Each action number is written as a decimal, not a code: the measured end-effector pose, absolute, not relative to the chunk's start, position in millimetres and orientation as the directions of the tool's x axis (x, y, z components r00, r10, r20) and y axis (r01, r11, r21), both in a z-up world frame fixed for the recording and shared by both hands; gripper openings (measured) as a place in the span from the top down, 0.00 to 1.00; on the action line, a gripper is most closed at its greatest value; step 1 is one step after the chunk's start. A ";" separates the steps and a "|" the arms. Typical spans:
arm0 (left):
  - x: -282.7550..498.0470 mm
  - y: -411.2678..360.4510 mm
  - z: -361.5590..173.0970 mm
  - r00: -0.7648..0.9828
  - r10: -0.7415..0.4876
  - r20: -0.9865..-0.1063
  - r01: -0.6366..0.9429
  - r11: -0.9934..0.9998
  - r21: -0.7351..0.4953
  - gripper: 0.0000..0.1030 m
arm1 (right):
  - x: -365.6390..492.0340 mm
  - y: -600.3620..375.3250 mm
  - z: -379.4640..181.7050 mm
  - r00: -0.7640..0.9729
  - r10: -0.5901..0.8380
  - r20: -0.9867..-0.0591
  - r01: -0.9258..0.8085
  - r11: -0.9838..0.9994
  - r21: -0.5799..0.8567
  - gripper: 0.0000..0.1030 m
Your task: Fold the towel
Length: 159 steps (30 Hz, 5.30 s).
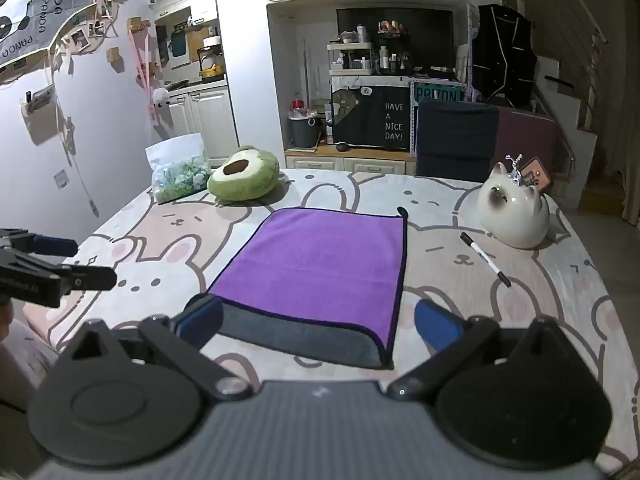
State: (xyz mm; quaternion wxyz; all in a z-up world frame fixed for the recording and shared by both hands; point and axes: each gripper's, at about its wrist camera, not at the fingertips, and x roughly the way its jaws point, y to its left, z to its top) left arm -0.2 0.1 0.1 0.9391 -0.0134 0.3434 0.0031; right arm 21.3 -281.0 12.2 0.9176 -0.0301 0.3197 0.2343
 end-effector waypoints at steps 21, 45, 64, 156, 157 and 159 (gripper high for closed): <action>-0.1 -0.1 0.4 0.765 -0.011 -0.643 -0.011 0.999 -0.030 0.00 | 22.5 -280.4 12.1 0.680 0.407 -0.610 -0.450 0.888 0.092 0.01; -0.8 -1.5 1.1 0.766 -0.010 -0.643 -0.009 1.000 -0.028 0.00 | 22.7 -281.5 11.1 0.680 0.409 -0.609 -0.448 0.889 0.098 0.01; -0.7 -1.6 1.0 0.766 -0.010 -0.643 -0.009 1.000 -0.027 0.00 | 22.6 -281.5 11.4 0.678 0.410 -0.609 -0.447 0.889 0.100 0.01; 139.0 72.2 -136.1 0.505 -0.288 -0.814 0.191 0.957 -0.221 0.34 | 178.3 -289.9 -127.5 0.381 0.409 -0.829 -0.569 0.811 0.138 0.24; 140.0 73.3 -137.0 0.502 -0.293 -0.814 0.189 0.955 -0.228 0.39 | 179.1 -288.6 -130.4 0.371 0.403 -0.837 -0.574 0.808 0.135 0.33; 142.3 73.7 -139.4 0.493 -0.293 -0.819 0.183 0.956 -0.231 0.45 | 180.5 -285.6 -135.4 0.356 0.400 -0.845 -0.585 0.800 0.133 0.39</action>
